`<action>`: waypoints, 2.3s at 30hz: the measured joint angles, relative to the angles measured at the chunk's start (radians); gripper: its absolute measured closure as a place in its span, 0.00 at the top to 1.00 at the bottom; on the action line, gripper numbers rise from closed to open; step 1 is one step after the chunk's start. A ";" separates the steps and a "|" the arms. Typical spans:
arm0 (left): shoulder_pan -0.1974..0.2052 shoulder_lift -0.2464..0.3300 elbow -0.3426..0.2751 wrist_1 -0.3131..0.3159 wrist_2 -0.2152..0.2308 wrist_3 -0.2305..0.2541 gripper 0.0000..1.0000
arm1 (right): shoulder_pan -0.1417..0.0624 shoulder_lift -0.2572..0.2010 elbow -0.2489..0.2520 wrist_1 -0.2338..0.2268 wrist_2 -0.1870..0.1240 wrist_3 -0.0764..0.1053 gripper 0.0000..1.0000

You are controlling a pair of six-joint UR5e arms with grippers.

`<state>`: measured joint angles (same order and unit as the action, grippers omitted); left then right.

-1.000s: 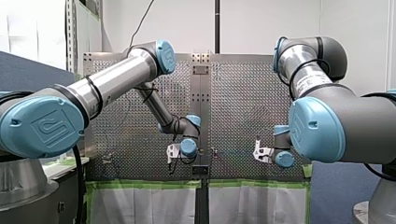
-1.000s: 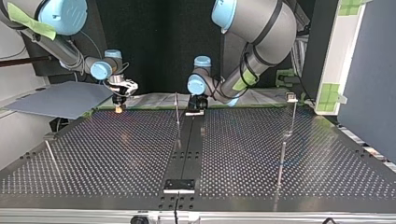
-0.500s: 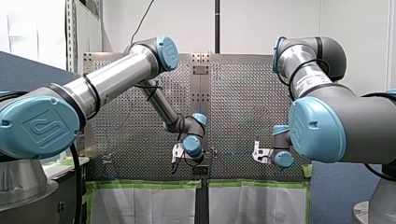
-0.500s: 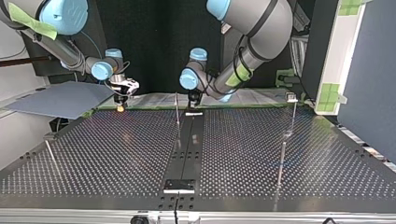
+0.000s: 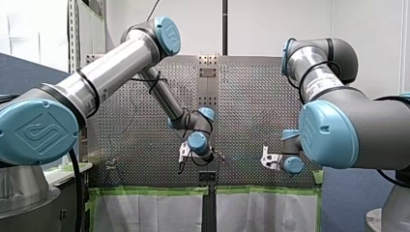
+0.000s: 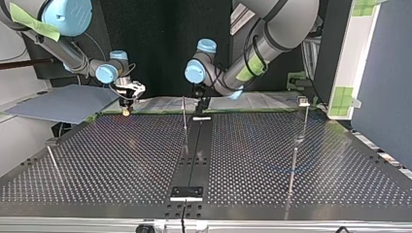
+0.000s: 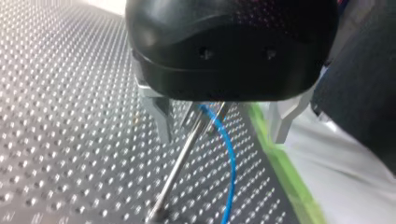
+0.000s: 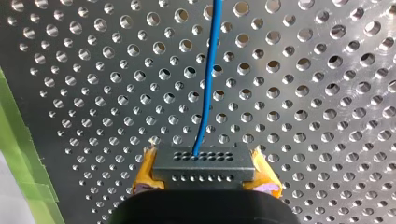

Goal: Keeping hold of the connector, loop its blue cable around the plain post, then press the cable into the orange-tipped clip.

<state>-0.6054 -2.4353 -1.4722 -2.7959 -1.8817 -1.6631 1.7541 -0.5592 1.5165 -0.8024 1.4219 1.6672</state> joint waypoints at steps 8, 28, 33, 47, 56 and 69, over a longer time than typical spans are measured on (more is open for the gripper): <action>-0.046 0.009 -0.059 0.005 0.006 0.002 0.98 | 0.001 0.000 0.000 0.003 -0.001 0.001 0.02; -0.063 0.009 -0.064 0.112 -0.005 -0.061 0.98 | 0.003 0.000 0.000 0.003 0.000 0.001 0.02; -0.063 0.009 -0.064 0.112 -0.006 -0.067 0.98 | 0.003 0.001 0.000 0.003 0.000 0.002 0.02; -0.062 0.009 -0.064 0.098 -0.006 -0.100 0.98 | 0.008 0.000 0.000 0.004 -0.003 0.001 0.02; -0.062 0.009 -0.064 0.092 -0.007 -0.101 0.98 | 0.008 0.000 0.000 0.005 -0.003 0.001 0.02; -0.079 0.047 -0.101 0.056 -0.060 -0.062 0.98 | 0.008 0.000 0.000 0.005 -0.003 0.001 0.02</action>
<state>-0.6842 -2.3887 -1.5737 -2.7395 -1.9417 -1.7248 1.7620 -0.5593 1.5165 -0.7978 1.4191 1.6678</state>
